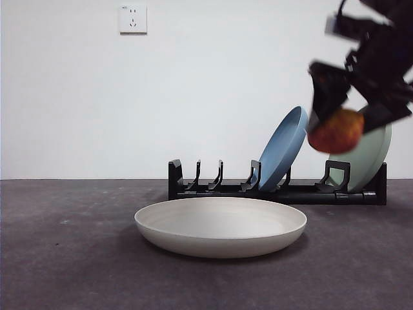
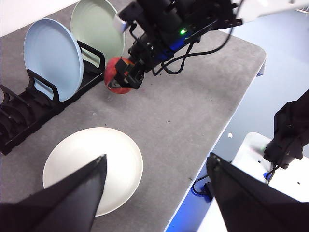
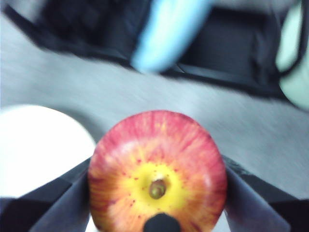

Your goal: Take the yellow plate from the plate rack,put the plate on the table,take the apple from the table,put the apple in the plate

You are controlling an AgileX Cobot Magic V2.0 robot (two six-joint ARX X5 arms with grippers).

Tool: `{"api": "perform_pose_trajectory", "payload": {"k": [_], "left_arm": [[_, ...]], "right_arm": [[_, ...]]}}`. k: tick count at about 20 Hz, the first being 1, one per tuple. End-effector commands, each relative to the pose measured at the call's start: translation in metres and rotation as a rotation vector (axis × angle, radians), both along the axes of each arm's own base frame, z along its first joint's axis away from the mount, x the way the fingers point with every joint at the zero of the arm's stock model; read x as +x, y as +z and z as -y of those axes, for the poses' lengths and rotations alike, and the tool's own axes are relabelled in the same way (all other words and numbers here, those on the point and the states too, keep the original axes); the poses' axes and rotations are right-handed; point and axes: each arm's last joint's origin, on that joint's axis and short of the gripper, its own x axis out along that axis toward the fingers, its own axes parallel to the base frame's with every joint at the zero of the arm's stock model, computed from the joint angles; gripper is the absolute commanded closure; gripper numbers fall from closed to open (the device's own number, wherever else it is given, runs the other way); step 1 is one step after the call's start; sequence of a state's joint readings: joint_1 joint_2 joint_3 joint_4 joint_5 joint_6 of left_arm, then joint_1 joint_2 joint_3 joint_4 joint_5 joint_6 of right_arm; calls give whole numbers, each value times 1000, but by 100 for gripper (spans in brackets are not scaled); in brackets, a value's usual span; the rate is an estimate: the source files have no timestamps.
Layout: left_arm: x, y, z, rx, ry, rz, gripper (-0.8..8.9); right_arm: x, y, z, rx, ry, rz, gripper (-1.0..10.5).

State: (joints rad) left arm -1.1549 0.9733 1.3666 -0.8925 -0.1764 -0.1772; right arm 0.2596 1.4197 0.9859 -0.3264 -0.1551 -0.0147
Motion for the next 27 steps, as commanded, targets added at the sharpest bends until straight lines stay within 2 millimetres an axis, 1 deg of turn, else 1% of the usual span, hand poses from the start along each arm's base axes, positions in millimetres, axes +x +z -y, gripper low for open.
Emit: {"api": "perform_pose_trajectory", "payload": {"k": [1,4,6,8,10,12,14,18,21,23,24,27], "left_arm": [[0,-1,0,2,1,-3,468],[-1,-2,0,15,0,-8,468],[-1,-3,-1,27,0,-14,468],[-1,-4,-1,38,0,-19,468],[-1,-5,-2,47,0,-23,468],[-1,-5,-2,49,1,-24,468],[-1,-5,-2,48,2,-26,468],[-1,-6,-2,48,3,-27,468],[-1,-6,-2,48,3,-27,468],[-1,-5,-2,48,3,-27,468],[-1,-5,-2,48,3,-27,468],[-1,-5,-2,48,3,-27,468]], "right_arm": [[-8,5,-23,29,59,10,963],[-16,-1,-58,43,153,10,963],[-19,-11,-85,23,196,28,963],[-21,-28,-106,-5,236,6,963],[-22,-51,-122,-42,273,-50,963],[-21,-70,-131,-98,266,-79,963],[-20,-81,-135,-112,278,-102,963],[-20,-89,-136,-139,272,-123,963],[-21,-91,-135,-155,269,-140,957],[-22,-91,-134,-158,269,-147,854],[-22,-91,-134,-159,269,-148,758],[-22,-91,-134,-158,269,-147,400]]}}
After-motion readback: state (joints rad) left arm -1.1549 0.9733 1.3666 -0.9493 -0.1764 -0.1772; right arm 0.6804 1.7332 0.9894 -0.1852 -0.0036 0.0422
